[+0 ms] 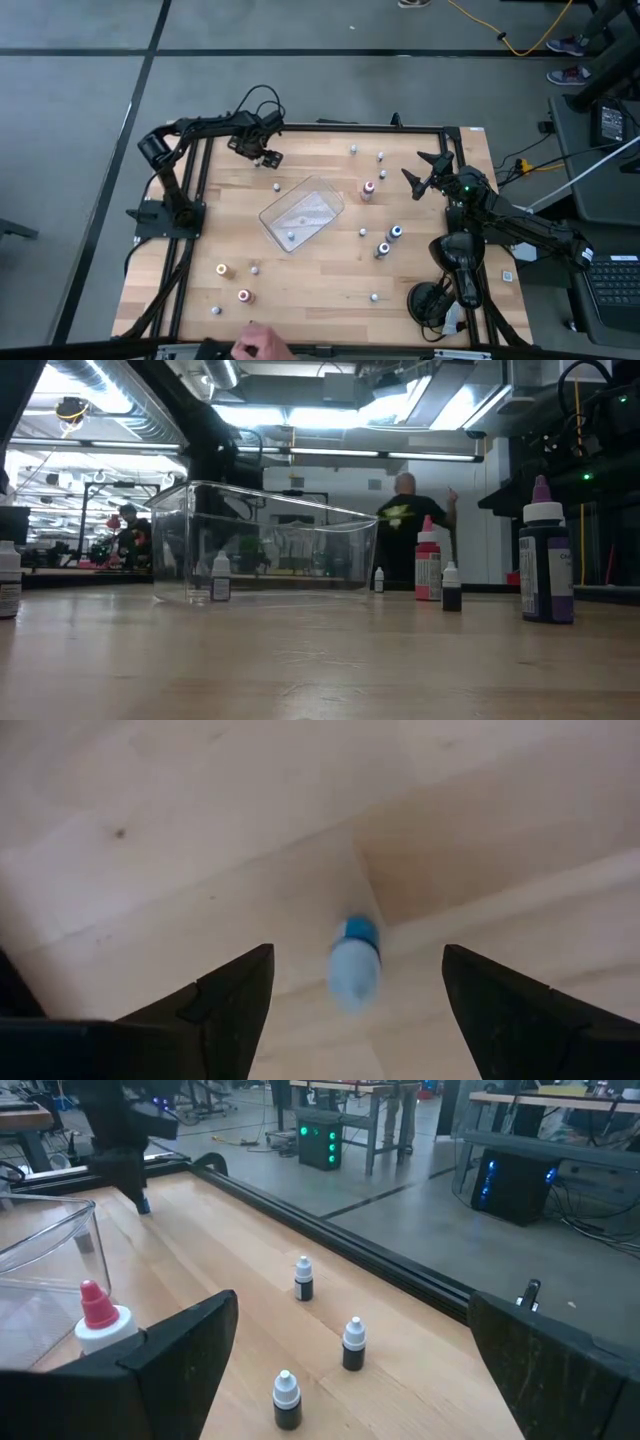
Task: Pick & Place food coloring
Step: Put the left small blue food coloring bottle into the transparent bin
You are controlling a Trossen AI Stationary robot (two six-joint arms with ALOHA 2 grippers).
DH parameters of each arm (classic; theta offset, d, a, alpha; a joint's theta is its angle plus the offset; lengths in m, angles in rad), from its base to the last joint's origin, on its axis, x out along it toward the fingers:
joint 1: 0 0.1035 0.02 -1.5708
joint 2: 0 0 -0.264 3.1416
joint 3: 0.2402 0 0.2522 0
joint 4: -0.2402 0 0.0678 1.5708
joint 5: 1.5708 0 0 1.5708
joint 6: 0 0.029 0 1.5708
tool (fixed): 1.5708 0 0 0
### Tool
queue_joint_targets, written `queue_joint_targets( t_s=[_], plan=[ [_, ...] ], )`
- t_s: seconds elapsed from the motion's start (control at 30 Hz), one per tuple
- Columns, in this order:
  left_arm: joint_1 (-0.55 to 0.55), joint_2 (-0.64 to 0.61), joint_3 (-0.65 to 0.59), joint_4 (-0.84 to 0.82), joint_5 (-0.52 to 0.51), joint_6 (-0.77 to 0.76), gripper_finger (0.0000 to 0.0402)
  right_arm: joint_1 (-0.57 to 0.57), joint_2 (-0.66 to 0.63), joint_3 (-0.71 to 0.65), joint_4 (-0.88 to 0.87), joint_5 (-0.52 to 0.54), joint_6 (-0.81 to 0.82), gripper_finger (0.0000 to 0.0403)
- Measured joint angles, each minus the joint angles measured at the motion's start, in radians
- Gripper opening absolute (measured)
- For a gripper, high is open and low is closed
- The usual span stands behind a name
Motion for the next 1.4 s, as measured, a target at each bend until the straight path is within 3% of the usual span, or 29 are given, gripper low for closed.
queue_joint_targets(
  t_s=[0.37, 1.13, 1.4],
  plan=[
    [0.001, 0.019, 0.000, 0.003, -0.039, 0.005, 0.0270, 0.000, 0.000, 0.000, 0.000, 0.000, 0.001, 0.0394],
    [-0.012, 0.018, 0.002, -0.004, -0.009, 0.013, 0.0058, 0.000, 0.000, 0.000, 0.000, 0.000, -0.001, 0.0394],
    [-0.044, -0.040, 0.017, -0.071, -0.006, 0.008, 0.0063, 0.000, 0.000, 0.000, 0.000, 0.000, 0.001, 0.0394]
  ],
)
